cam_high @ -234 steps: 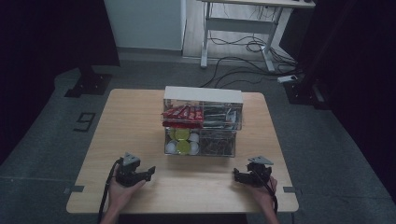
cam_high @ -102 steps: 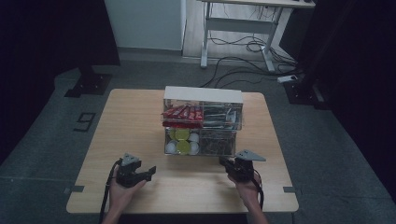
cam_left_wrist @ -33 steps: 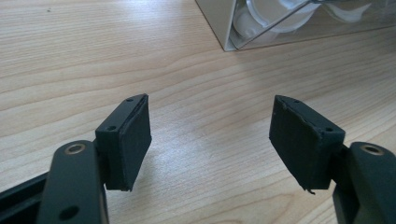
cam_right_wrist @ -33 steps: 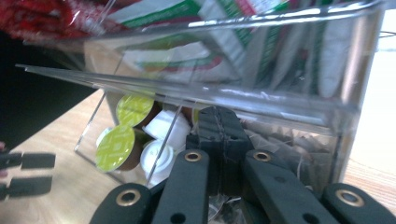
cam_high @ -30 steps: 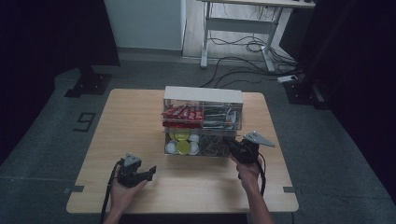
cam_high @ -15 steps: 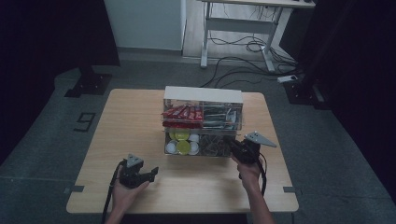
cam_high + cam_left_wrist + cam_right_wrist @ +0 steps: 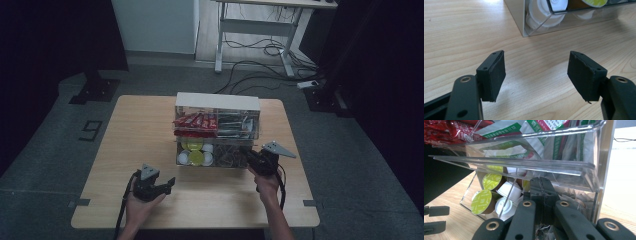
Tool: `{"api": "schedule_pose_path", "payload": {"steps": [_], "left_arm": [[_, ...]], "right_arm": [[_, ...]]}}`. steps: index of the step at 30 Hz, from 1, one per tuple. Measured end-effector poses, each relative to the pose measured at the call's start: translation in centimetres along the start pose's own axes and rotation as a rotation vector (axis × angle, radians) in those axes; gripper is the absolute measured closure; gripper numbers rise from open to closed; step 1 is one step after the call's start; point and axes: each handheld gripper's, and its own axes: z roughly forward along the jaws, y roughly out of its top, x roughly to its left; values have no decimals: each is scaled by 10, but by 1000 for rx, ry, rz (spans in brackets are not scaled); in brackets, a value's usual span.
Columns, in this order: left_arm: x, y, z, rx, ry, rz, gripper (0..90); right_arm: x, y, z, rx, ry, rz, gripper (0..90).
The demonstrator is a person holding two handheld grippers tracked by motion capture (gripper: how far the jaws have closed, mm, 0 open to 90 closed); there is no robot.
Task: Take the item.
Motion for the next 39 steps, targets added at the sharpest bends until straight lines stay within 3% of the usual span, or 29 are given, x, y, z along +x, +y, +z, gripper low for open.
{"api": "schedule_pose_path", "payload": {"steps": [13, 23, 26, 39], "left_arm": [[-34, 32, 18, -31, -28, 46, 310], [-39, 43, 25, -48, 14, 51, 305], [-43, 46, 22, -63, 30, 70, 306], [-55, 58, 28, -79, 44, 99, 310]], "right_arm": [[-2, 0, 0, 0, 6, 8, 894], [-2, 0, 0, 1, 7, 5, 895], [-2, 0, 0, 1, 8, 7, 895], [-3, 0, -1, 2, 11, 10, 894]]}}
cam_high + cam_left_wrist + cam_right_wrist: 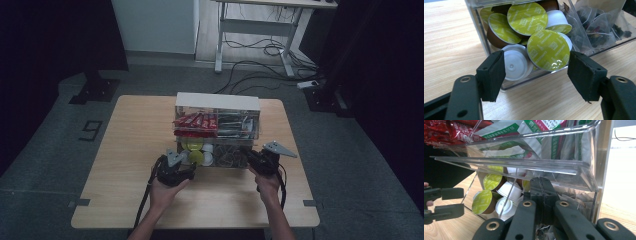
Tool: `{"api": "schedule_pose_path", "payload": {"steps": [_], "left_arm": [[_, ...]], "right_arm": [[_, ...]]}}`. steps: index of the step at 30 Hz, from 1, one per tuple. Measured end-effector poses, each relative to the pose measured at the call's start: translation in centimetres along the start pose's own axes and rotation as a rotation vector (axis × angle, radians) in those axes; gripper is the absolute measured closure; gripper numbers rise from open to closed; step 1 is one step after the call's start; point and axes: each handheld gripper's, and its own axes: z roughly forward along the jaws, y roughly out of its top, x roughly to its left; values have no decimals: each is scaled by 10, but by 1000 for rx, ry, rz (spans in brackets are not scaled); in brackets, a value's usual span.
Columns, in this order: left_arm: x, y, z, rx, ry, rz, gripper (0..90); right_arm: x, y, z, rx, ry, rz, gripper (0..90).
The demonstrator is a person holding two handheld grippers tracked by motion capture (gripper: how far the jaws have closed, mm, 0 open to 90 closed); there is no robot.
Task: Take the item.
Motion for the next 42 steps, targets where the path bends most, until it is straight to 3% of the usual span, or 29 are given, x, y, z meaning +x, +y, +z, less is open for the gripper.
{"api": "schedule_pose_path", "payload": {"steps": [23, 33, 38, 42], "left_arm": [[-17, 10, 30, 9, 0, 13, 311], [-20, 10, 32, 0, 49, 46, 312], [-18, 9, 32, -1, 48, 39, 297], [-24, 8, 34, -2, 38, 56, 305]], "right_arm": [[-1, 0, 0, -2, 2, 3, 894], [-1, 0, 0, -1, 4, 5, 894], [-1, 0, 0, -1, 5, 5, 894], [-1, 0, 0, -2, 4, 5, 894]]}}
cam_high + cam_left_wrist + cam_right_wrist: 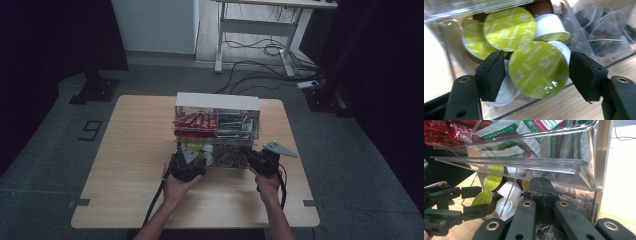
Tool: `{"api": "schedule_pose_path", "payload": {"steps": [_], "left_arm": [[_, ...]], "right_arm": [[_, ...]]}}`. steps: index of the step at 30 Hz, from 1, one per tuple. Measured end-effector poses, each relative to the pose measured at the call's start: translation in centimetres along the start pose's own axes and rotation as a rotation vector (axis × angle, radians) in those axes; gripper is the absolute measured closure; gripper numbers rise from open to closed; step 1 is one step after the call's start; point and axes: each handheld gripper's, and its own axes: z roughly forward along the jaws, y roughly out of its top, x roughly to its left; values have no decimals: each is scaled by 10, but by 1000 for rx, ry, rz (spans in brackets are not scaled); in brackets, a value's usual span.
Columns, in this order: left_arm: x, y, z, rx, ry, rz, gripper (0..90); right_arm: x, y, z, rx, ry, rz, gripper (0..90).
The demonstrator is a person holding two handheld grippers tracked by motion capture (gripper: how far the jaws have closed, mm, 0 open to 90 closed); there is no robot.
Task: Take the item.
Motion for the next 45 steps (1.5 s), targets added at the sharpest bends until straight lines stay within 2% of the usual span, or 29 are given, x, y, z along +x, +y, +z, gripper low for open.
{"api": "schedule_pose_path", "payload": {"steps": [1, 3, 7, 12, 20, 25, 28, 38, 45], "left_arm": [[-1, 0, 1, 2, -7, 4, 313], [-3, -1, 2, -1, 13, 24, 321], [-1, 0, 3, -3, 21, 22, 374], [-3, -1, 3, -4, 38, 41, 379], [-3, -1, 2, -6, 34, 33, 382], [-5, 2, -7, -37, 29, 40, 383], [-4, 5, -12, -51, 19, 28, 383], [3, 10, -30, -76, -27, -10, 384], [5, 11, -38, -82, -45, -14, 384]], "right_arm": [[0, 0, 0, 0, 0, 0, 894], [0, 0, 0, 0, 0, 0, 894], [0, 0, 0, 0, 1, 0, 894], [0, 0, 0, 0, 0, 0, 895], [0, 0, 0, 0, 1, 1, 894], [-1, 0, 0, 0, 0, 3, 894], [-1, 0, 0, 0, 0, 4, 894], [-1, 0, 0, -1, -4, 5, 894], [-1, 0, 0, -1, -4, 4, 894]]}}
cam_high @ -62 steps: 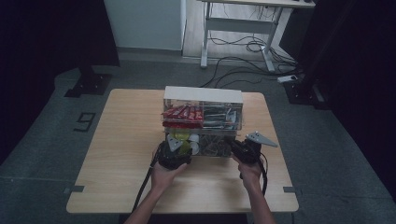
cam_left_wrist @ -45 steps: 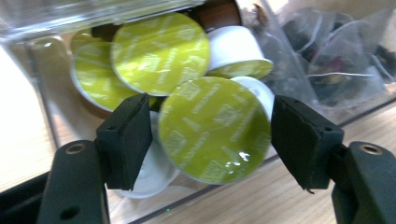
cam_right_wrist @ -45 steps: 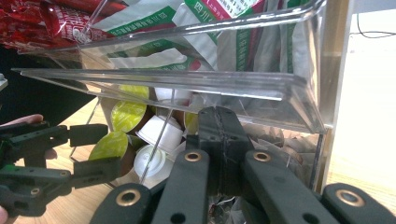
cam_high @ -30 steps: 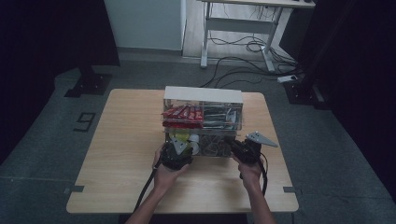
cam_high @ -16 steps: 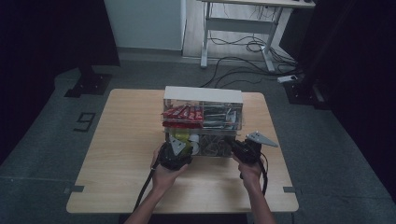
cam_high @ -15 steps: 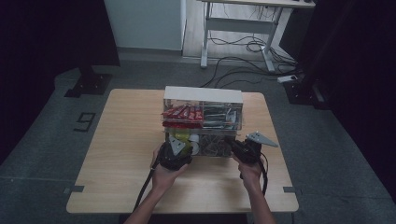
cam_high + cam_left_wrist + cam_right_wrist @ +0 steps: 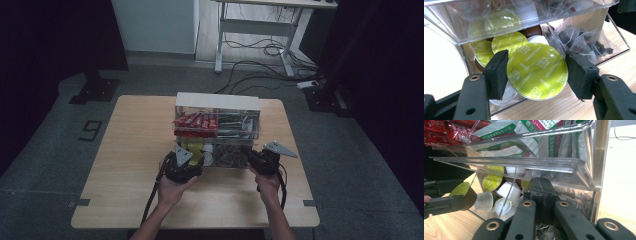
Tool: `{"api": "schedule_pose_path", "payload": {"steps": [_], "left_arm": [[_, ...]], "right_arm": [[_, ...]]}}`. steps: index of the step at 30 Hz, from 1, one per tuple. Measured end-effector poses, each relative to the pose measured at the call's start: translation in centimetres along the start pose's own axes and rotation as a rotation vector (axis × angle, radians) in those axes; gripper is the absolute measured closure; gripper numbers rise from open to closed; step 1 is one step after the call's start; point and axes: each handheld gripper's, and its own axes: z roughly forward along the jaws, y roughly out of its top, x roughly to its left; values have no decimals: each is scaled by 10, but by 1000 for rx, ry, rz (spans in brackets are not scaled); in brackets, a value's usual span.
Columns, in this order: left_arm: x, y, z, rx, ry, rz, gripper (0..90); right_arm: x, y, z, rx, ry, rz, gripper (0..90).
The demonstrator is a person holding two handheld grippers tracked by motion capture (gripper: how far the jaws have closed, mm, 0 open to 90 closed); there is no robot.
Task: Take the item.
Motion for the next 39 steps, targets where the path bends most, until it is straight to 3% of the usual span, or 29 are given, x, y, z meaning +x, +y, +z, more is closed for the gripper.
{"api": "schedule_pose_path", "payload": {"steps": [18, 39], "left_arm": [[9, -3, -24, -21, -18, -40, 384], [30, -19, -39, -14, 25, -66, 384]], "right_arm": [[-1, 0, 0, 1, -5, -1, 894], [-1, -1, 0, 2, -9, 0, 894]]}}
